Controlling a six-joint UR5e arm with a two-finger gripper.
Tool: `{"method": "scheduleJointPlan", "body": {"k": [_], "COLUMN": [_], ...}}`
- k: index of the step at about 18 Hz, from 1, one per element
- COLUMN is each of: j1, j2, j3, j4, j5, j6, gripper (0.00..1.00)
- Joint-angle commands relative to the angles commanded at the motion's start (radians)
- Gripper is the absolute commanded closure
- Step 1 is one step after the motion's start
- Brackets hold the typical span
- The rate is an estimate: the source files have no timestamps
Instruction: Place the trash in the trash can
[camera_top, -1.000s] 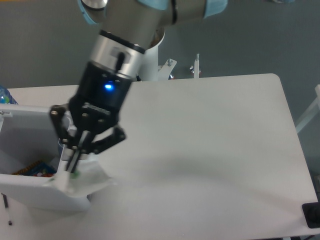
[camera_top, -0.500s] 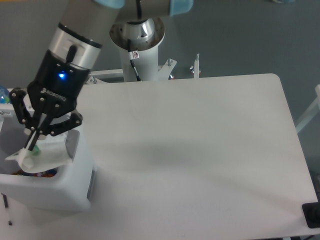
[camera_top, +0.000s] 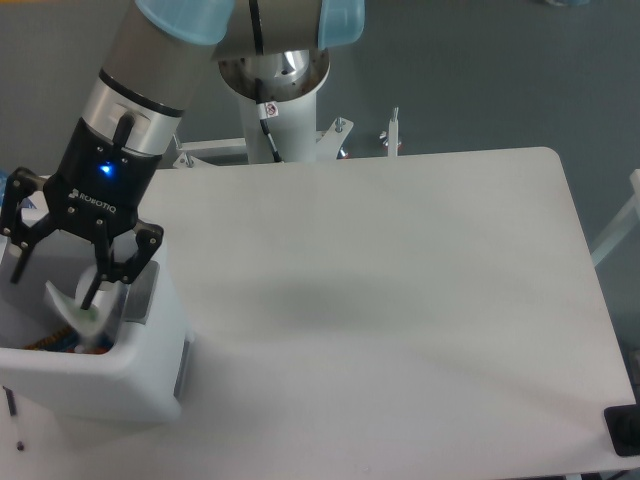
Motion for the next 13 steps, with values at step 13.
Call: {"method": "scheduleJointPlan", "body": {"k": [13], "j1": [0.215], "j2": [-0.003], "j3": [0.012], "j4": [-0.006], "j5": [0.0], "j6": [0.19], "gripper": [0.0]}}
